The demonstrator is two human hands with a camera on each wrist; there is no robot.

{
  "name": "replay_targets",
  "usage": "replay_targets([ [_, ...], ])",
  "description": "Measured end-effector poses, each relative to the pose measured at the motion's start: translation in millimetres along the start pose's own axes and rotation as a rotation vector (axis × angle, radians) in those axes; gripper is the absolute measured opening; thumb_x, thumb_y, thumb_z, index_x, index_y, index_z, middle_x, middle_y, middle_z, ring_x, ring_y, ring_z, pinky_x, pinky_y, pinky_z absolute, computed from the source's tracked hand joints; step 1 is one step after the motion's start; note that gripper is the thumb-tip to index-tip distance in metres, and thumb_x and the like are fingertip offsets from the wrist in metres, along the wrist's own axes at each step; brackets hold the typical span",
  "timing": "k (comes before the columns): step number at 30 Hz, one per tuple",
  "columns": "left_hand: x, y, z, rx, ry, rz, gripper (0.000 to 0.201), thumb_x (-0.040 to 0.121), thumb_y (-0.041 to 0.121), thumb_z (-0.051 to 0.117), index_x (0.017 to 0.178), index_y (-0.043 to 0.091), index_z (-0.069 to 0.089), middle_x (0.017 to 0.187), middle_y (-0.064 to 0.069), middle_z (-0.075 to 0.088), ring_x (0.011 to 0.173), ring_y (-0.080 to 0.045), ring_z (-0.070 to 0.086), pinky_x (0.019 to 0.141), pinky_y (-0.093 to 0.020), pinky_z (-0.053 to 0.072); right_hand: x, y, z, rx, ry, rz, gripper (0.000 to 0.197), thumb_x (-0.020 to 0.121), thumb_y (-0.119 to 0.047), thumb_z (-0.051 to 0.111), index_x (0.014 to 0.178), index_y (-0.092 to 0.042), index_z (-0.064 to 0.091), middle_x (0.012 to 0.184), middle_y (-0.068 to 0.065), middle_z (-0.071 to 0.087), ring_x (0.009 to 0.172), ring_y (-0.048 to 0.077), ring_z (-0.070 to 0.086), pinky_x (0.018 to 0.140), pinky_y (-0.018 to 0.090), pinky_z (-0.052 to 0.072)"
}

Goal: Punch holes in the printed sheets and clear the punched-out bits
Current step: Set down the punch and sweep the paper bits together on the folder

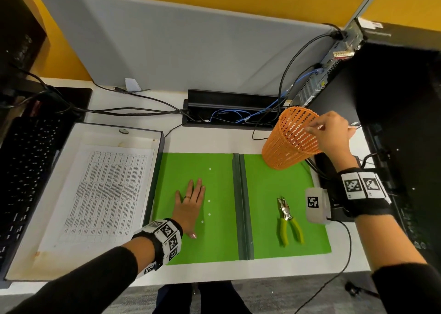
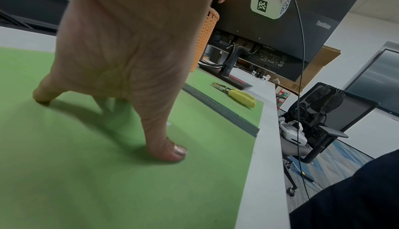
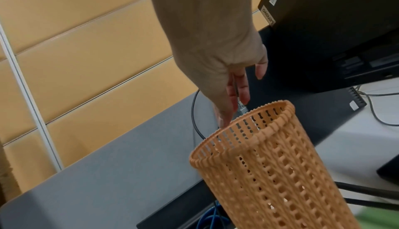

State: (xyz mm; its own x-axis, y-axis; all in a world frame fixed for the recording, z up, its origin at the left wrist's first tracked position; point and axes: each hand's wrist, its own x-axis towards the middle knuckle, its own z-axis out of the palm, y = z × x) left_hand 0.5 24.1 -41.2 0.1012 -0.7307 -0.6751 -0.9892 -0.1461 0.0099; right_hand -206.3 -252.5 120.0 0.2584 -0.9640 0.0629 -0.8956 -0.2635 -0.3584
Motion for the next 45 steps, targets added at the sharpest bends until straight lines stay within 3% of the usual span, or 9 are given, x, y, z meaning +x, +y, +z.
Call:
replay_targets([
  [4,-1.1,0.1,-0.1,0.005,0.014,0.003,0.143,0.059,0.051,0.08,0.143,0.003,-0.025,0.151,-0.016,-0.032,0.141,-0.039,-0.021,0.113,-0.061,0.009,-4.4,-0.9,0.6,-0.023,0.026,0.074,0.012,0.065,-0.017,0.08,0.067,-0.017,0.068,0.089,0.004,0.059,0.086,0.025,0.052,0.086,0.044,0.031],
  [11,-3.1,-3.2,-1.1,0.003,0.036,0.025,0.143,0.059,0.052,0.08,0.143,0.002,-0.024,0.144,-0.014,-0.039,0.142,-0.039,-0.02,0.114,-0.06,0.01,-18.6,-9.6,3.1,0.003,0.076,0.012,0.003,0.078,-0.013,0.068,0.078,-0.012,0.071,0.094,0.005,0.061,0.091,0.028,0.054,0.08,0.04,0.026],
  [15,-3.3,-3.5,-0.6,0.014,0.047,0.017,0.143,0.058,0.052,0.08,0.144,0.002,-0.023,0.152,-0.016,-0.03,0.142,-0.038,-0.018,0.114,-0.06,0.012,-37.9,-38.6,20.4,0.167,0.201,-0.207,0.003,0.075,-0.01,0.07,0.074,-0.009,0.067,0.089,0.009,0.062,0.085,0.027,0.056,0.078,0.04,0.044],
  [18,-3.7,-3.6,-0.1,0.019,0.058,0.013,0.143,0.058,0.053,0.08,0.144,0.002,-0.023,0.152,-0.015,-0.03,0.143,-0.038,-0.017,0.114,-0.059,0.012,-62.3,-75.1,58.8,0.318,0.028,-0.414,0.003,0.079,-0.003,0.066,0.077,-0.004,0.069,0.081,0.004,0.061,0.075,0.015,0.053,0.07,0.026,0.044],
  [20,-4.0,-3.8,0.5,0.018,0.061,0.0,0.144,0.057,0.054,0.08,0.143,0.003,-0.023,0.152,-0.014,-0.03,0.143,-0.036,-0.017,0.114,-0.059,0.013,-74.4,-87.8,96.9,0.365,-0.161,-0.441,0.003,0.078,-0.002,0.068,0.079,-0.003,0.071,0.08,0.007,0.063,0.07,0.012,0.053,0.065,0.023,0.042],
  [23,-3.5,-4.8,3.5,0.005,0.07,-0.045,0.145,0.057,0.055,0.081,0.143,0.002,-0.023,0.152,-0.014,-0.031,0.143,-0.034,-0.017,0.113,-0.06,0.013,-85.0,-92.6,150.1,0.35,-0.389,-0.405,0.009,0.077,-0.001,0.069,0.085,-0.003,0.072,0.084,0.013,0.065,0.067,0.018,0.056,0.068,0.032,0.048],
  [26,-2.6,-4.0,5.2,0.006,0.078,-0.057,0.145,0.057,0.055,0.08,0.143,0.001,-0.023,0.152,-0.016,-0.031,0.143,-0.035,-0.018,0.113,-0.061,0.011,-90.9,-91.6,181.7,0.277,-0.501,-0.379,0.018,0.078,-0.003,0.067,0.096,-0.003,0.071,0.094,0.015,0.066,0.082,0.025,0.062,0.081,0.036,0.05],
  [33,-0.8,0.4,7.2,0.006,0.087,-0.078,0.144,0.057,0.051,0.081,0.143,0.001,-0.022,0.152,-0.017,-0.029,0.143,-0.036,-0.017,0.113,-0.062,0.013,-84.9,-87.1,207.6,0.26,-0.495,-0.395,0.019,0.077,-0.001,0.068,0.096,-0.002,0.071,0.089,0.014,0.064,0.077,0.024,0.06,0.076,0.035,0.05],
  [45,0.6,2.1,6.2,-0.006,0.063,-0.09,0.146,0.056,0.05,0.082,0.142,0.0,-0.025,0.151,-0.018,-0.031,0.143,-0.037,-0.018,0.112,-0.063,0.011,-83.2,-83.4,225.5,0.24,-0.418,-0.434,0.005,0.075,-0.018,0.072,0.077,-0.014,0.072,0.078,-0.001,0.066,0.067,0.017,0.059,0.072,0.051,0.05],
])
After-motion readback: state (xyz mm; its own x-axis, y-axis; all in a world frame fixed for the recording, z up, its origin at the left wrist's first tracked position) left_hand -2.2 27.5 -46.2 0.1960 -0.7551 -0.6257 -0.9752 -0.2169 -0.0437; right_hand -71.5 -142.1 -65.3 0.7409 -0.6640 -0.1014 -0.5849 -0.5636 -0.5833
